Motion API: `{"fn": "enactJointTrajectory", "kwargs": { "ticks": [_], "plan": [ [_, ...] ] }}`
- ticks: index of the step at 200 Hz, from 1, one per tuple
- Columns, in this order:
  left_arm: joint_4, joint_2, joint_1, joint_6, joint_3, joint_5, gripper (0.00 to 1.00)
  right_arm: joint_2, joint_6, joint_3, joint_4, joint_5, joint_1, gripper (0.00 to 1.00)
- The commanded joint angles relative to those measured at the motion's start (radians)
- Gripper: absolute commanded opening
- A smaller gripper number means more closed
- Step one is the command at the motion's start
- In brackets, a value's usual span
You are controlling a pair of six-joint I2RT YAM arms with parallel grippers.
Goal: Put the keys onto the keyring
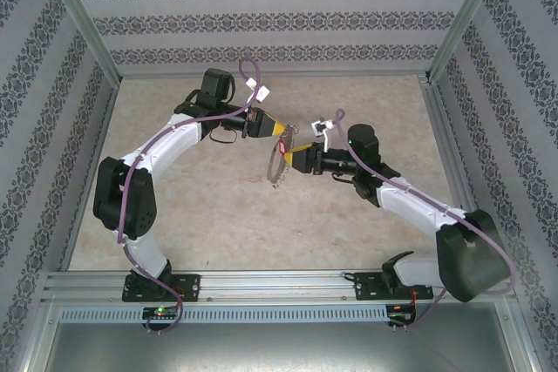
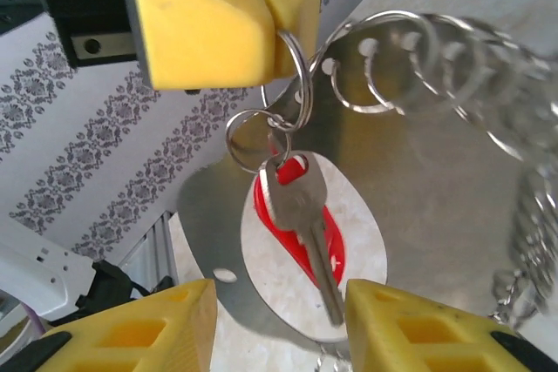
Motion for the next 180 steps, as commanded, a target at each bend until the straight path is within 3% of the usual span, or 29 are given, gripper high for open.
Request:
{"fn": "enactJointTrajectory", "kwargs": {
  "ticks": [1,38,88,180],
  "plan": [
    [0.056,-0.036,-0.011,-0.009,-0.008,0.024,0.00,-0.071,0.040,-0.036,0.038,-0.012,-0.049,0.44],
    [0.090,-0.040,-0.011,-0.035,-0.025,0.017,0.00,-0.103,0.118,-0.015,0.084,0.045,-0.072,0.44],
    [0.188,-0.047,-0.011,-0.110,-0.058,0.003,0.00,-0.025,0.256,0.027,0.254,0.085,-0.066,0.38],
    [0.357,-0.056,-0.011,-0.231,-0.114,-0.020,0.00,0.095,0.305,0.054,0.379,0.101,-0.027,0.31]
  ]
}}
